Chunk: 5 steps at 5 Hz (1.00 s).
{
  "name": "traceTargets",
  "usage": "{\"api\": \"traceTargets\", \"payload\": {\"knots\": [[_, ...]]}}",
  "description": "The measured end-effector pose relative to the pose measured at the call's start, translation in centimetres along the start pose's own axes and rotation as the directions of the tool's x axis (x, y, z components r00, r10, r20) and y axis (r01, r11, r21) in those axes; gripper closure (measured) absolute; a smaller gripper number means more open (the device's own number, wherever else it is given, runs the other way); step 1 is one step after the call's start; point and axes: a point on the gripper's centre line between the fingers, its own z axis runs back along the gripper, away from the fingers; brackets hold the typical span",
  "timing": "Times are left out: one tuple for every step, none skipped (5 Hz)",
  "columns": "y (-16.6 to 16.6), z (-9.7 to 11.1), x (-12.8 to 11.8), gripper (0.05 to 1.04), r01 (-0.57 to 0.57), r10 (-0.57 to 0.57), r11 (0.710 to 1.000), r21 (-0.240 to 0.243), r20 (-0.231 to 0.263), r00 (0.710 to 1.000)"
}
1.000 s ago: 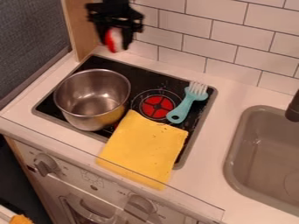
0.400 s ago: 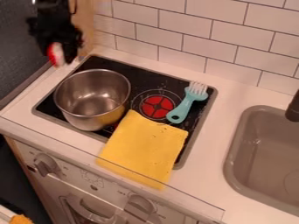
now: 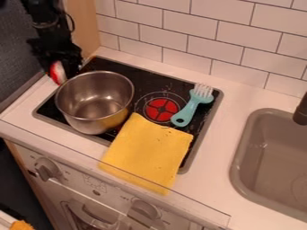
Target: Moved the sushi in the righ side of the burner
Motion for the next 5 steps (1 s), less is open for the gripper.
{"api": "traceTargets", "payload": {"knots": [[-0.9, -0.5, 0.3, 0.404, 0.052, -0.052, 0.999, 0.007, -0.005, 0.999], [-1.1, -0.9, 0.2, 0.338, 0.073, -0.073, 0.997, 0.011, -0.016, 0.997], [-1.2, -1.1, -0.2, 0.093, 0.08, -0.08, 0.997, 0.013, -0.021, 0.997], [-1.7, 1.7, 0.5, 0.077, 0.081, -0.081, 0.997, 0.0, 0.034, 0.996], [-3.1, 4.9, 2.1, 0.083, 0.087, -0.086, 0.996, -0.013, 0.088, 0.992]]}}
